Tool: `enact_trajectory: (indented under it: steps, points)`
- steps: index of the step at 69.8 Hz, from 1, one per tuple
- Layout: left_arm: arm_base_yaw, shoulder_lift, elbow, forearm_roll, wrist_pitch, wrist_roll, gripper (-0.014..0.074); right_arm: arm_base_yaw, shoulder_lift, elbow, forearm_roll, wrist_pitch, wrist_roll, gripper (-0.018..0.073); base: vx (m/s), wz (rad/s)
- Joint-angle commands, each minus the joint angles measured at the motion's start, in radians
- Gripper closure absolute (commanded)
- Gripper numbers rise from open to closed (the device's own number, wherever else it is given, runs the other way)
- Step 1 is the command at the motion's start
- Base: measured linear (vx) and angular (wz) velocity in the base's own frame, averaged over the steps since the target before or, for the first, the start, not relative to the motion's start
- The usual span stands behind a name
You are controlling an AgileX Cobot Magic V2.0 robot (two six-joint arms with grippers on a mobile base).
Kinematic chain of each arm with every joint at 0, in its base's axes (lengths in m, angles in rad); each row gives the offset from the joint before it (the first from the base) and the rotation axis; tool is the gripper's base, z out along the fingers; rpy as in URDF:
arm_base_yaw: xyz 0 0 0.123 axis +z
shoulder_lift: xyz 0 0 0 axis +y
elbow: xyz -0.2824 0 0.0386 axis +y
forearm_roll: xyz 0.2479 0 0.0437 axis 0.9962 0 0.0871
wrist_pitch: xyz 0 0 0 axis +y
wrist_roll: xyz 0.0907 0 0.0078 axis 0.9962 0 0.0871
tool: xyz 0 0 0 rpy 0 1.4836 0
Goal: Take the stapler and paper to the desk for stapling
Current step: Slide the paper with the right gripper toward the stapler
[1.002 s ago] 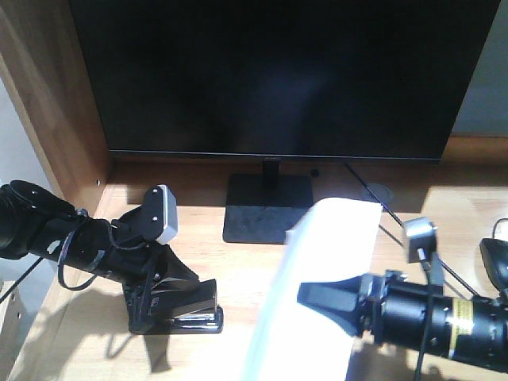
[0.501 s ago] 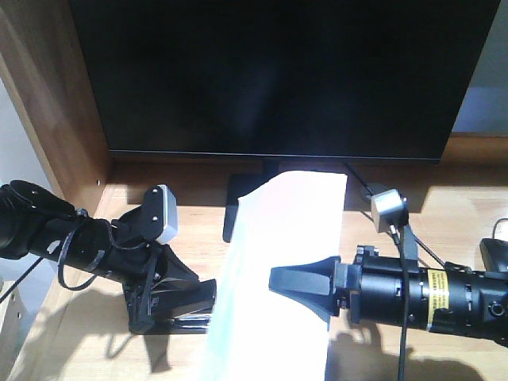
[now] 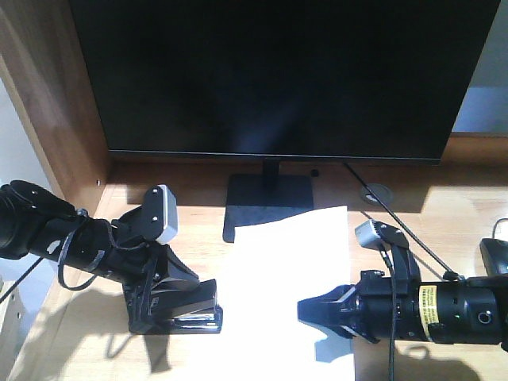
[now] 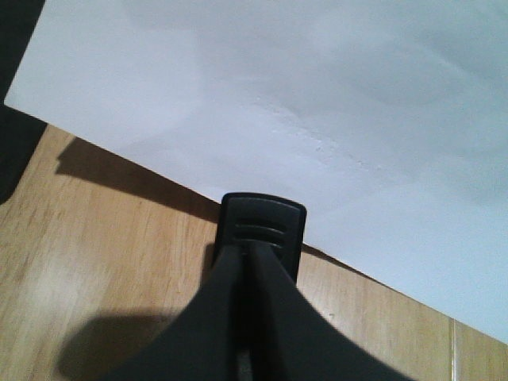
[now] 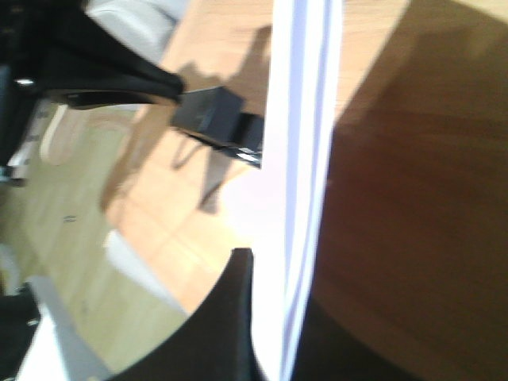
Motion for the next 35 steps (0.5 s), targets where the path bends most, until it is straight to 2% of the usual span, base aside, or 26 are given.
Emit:
enact_trajectory:
  steps: [1, 21, 35]
  points:
    - [-0.003, -0.038, -0.024, -0.048, 0.036, 0.001, 0.0603, -0.001, -0.020, -0.023, 0.012, 0.004, -0.020, 0.0562, 0.00, 0.00]
    - [-0.003, -0.038, -0.024, -0.048, 0.036, 0.001, 0.0603, -0.001, 0.095, -0.025, 0.023, -0.014, -0.150, 0.0562, 0.00, 0.00]
    - [-0.003, -0.038, -0.024, -0.048, 0.036, 0.001, 0.0603, -0.001, 0.101, -0.025, 0.128, -0.038, -0.257, 0.0562, 0.00, 0.00]
